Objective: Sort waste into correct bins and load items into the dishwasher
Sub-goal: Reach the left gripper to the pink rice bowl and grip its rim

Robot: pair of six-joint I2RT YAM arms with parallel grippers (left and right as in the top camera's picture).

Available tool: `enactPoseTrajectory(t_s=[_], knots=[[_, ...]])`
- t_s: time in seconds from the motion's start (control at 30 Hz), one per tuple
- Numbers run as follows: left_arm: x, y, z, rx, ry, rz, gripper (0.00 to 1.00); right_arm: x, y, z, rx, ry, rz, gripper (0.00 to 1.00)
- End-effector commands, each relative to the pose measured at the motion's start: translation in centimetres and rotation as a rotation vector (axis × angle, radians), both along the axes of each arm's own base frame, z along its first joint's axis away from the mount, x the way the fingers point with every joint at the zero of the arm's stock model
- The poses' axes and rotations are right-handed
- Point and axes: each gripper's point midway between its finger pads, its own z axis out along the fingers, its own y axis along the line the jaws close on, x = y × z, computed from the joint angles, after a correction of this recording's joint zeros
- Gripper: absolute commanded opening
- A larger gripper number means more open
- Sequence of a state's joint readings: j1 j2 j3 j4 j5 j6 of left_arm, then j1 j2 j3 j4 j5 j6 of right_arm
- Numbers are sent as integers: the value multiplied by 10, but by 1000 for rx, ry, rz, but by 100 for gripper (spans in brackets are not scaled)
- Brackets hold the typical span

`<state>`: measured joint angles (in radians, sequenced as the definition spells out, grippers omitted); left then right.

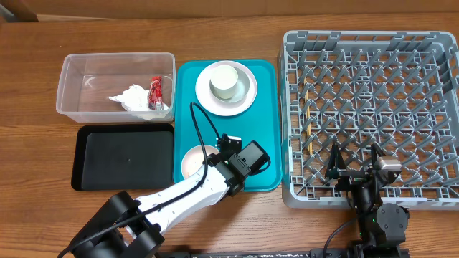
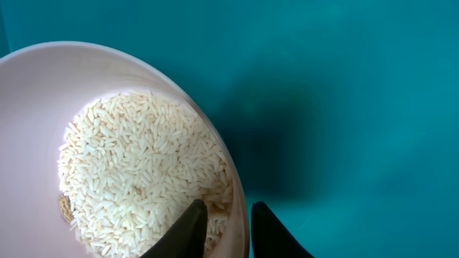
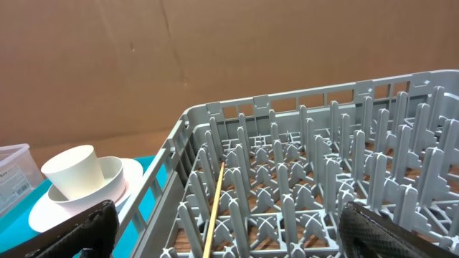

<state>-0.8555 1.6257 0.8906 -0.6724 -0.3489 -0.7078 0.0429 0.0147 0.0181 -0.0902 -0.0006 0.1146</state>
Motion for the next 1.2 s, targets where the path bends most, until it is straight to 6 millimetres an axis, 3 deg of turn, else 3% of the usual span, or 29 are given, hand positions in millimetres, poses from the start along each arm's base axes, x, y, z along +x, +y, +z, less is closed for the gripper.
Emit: enactPoseTrajectory(t_s=[0.0, 0.2, 0.3, 0.57, 0.83, 1.17], knots=[[7, 1, 5, 8, -27, 18, 16, 0, 1, -1, -3, -7, 6, 100], [14, -6, 18, 1, -40, -9, 13, 0, 1, -1, -3, -7, 6, 100], [15, -7, 20, 8, -40, -34, 4, 0, 1, -1, -3, -7, 6, 100], [11, -8, 27, -1, -22, -39, 4, 0, 1, -1, -3, -7, 6, 100], [16, -22, 59, -87, -54, -47, 4, 0, 1, -1, -3, -7, 6, 100], [25, -20, 88, -144, -43, -19, 4, 0, 1, -1, -3, -7, 6, 100]])
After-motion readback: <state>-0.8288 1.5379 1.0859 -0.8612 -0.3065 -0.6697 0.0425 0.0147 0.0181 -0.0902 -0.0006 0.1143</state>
